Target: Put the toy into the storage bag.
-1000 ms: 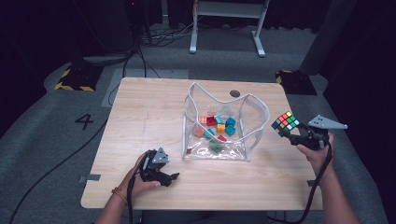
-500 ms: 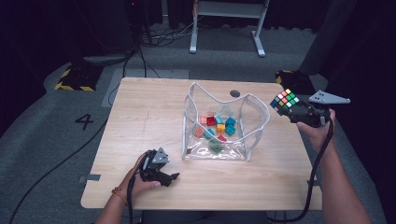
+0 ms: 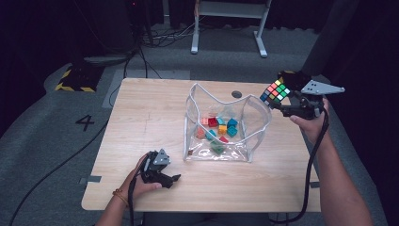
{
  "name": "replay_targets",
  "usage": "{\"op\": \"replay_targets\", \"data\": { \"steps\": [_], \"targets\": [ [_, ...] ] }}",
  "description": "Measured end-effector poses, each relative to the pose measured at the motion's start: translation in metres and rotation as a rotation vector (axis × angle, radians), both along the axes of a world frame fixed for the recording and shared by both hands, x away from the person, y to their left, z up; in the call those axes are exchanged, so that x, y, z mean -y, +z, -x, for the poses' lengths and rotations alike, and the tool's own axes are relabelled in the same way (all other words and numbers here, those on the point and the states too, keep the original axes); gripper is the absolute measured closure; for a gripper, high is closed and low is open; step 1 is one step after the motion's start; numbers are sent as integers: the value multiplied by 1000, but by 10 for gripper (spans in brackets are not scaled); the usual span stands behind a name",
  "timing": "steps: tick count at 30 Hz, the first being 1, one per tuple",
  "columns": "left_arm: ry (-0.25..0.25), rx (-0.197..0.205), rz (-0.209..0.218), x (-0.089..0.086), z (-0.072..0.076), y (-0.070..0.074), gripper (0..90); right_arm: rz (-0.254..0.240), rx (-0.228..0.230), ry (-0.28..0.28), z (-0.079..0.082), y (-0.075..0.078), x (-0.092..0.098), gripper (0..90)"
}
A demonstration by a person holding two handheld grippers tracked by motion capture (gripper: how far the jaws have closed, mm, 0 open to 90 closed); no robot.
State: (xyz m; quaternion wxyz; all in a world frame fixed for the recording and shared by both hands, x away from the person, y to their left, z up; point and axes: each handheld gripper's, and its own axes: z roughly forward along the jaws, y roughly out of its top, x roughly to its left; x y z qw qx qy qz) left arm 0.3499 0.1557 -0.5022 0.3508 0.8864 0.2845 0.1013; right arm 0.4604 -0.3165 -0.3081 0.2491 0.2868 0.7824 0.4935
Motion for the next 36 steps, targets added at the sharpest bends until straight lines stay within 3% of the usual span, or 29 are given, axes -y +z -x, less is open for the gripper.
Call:
{"op": "replay_targets", "data": {
  "steps": [9,15,22,26,30,36],
  "targets": [
    [2,-2,6,0,0,0,136,16,-1,117,0,1,-31,345],
    [-2,-1,-1,0,0,0,136,49,-31,194,2,-1,-51,344],
    [-3,-2,0,0,0,0,136,160,-38,279,0,-4,-74,345],
    [-3,-2,0,0,0,0,136,251,-87,336,-7,-8,-87,345],
    [-2,-3,-1,0,0,0,136,373,-135,384,-14,-14,-101,345],
    [-1,-7,3,0,0,0,135,462,-184,439,-25,-18,-120,344]
  ]
}}
